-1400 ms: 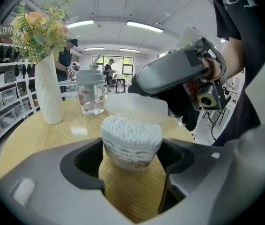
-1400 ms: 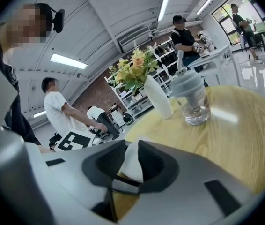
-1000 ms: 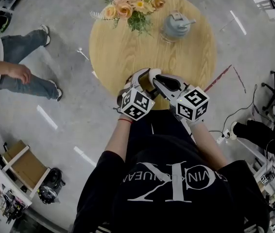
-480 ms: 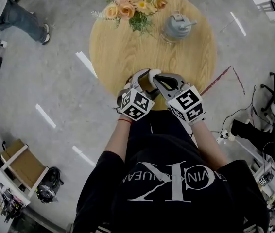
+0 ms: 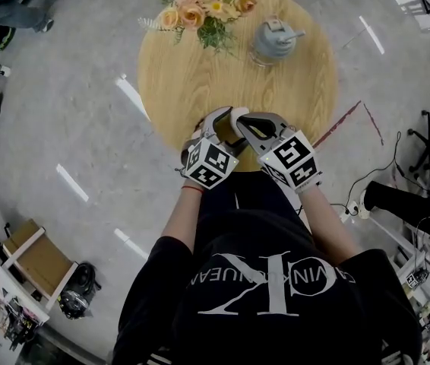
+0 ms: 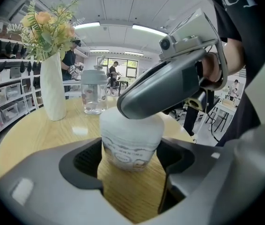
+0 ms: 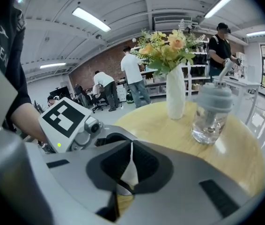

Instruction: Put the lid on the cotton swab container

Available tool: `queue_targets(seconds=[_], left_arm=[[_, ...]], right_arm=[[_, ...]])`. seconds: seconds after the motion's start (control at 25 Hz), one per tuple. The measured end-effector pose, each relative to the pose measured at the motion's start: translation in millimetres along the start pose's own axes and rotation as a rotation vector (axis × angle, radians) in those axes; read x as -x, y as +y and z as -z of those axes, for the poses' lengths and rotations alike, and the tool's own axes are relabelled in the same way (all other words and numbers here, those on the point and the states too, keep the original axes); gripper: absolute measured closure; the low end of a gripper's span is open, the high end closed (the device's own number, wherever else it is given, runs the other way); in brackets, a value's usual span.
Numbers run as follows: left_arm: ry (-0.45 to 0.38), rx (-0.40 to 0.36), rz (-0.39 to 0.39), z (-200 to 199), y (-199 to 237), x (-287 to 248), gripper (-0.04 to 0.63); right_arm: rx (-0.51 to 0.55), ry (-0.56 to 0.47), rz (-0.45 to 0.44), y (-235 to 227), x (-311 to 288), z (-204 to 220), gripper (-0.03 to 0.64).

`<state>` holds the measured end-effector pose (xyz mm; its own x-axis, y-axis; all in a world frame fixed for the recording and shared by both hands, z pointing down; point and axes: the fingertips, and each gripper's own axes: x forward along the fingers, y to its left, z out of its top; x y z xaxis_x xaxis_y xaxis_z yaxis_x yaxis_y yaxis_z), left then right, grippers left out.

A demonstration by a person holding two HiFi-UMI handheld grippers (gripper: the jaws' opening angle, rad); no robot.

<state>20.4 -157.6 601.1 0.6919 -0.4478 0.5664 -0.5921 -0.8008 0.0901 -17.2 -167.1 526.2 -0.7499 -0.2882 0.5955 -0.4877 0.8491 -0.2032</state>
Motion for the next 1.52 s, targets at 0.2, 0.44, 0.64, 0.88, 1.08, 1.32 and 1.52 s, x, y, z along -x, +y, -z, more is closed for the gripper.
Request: queue_targets(seconds=[0.2, 0.44, 0.64, 0.88, 1.08, 1.32, 1.52], left_arm=[[-0.048, -0.029, 0.032, -10, -6, 12, 0.230], [-0.082, -0.050, 0.033, -23, -6, 30, 0.227], [-0.160, -0.011, -0.013, -38, 1, 51, 0.229], [-0.250, 0.011, -0.137, -62, 24, 81, 0.398], [-0.351, 0.092, -0.313, -79, 57, 116, 0.571], [-0.396, 0.153, -0.443, -93, 79, 143, 0.583], [-0.464, 0.185, -0.513, -109, 93, 165, 0.583]], right_arm=[[-0.025, -0.026, -0.019, 0, 1, -1, 0.592], [-0.102, -0.101, -0.028, -9, 7, -3, 0.592], [-0.139, -0.215, 0.033, -29, 30, -23, 0.592], [-0.119, -0.290, 0.126, -56, 60, -41, 0.592], [-0.108, -0.365, 0.174, -65, 83, -59, 0.592], [-0.083, -0.431, 0.213, -70, 104, -78, 0.592], [-0.048, -0.489, 0.227, -70, 116, -96, 0.592]])
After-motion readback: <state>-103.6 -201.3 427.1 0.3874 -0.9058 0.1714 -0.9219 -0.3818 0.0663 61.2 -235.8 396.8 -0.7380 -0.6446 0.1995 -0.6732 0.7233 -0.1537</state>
